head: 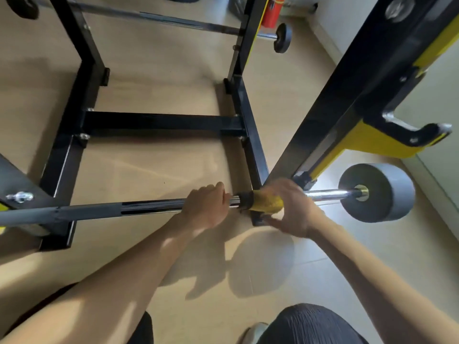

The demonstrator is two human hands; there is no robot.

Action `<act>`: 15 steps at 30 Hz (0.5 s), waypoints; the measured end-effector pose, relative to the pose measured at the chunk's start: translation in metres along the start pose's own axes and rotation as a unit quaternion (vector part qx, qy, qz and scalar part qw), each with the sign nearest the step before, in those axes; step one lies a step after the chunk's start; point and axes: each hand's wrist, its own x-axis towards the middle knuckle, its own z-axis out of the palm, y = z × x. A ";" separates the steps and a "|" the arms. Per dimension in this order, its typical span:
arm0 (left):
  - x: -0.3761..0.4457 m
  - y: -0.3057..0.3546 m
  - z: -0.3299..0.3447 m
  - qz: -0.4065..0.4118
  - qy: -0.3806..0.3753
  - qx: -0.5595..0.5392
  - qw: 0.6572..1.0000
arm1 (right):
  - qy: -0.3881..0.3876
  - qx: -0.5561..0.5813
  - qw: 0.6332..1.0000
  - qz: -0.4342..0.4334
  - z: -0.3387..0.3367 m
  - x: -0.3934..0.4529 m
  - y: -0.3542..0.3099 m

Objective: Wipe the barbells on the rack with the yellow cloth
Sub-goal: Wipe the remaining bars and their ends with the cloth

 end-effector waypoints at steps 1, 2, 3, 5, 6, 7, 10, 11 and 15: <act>0.003 -0.002 0.002 0.007 -0.016 0.023 1.000 | 0.011 -0.031 0.999 0.012 0.005 0.014 0.002; 0.006 -0.003 0.003 0.011 -0.035 0.040 0.999 | -0.009 -0.062 0.998 0.016 0.011 0.028 0.003; 0.007 -0.004 0.002 0.011 -0.054 0.046 0.997 | -0.055 -0.098 0.993 0.028 0.018 0.042 0.001; 0.006 -0.003 -0.001 0.010 -0.083 0.044 0.996 | -0.118 -0.164 0.979 0.033 0.029 0.060 -0.017; 0.005 -0.004 -0.001 0.011 -0.090 0.044 0.995 | -0.119 -0.177 0.977 0.016 0.036 0.068 -0.027; 0.005 -0.005 -0.001 0.010 -0.092 0.044 0.995 | -0.118 -0.190 0.975 -0.010 0.041 0.075 -0.041; 0.007 -0.012 -0.002 -0.007 -0.087 0.037 0.996 | -0.087 -0.189 0.975 -0.084 0.053 0.087 -0.066; 0.008 -0.013 -0.003 -0.013 -0.088 0.029 0.996 | -0.071 -0.180 0.977 -0.089 0.055 0.085 -0.064; 0.006 -0.012 -0.003 -0.004 -0.086 0.044 0.995 | -0.047 -0.117 0.989 -0.079 0.055 0.073 -0.026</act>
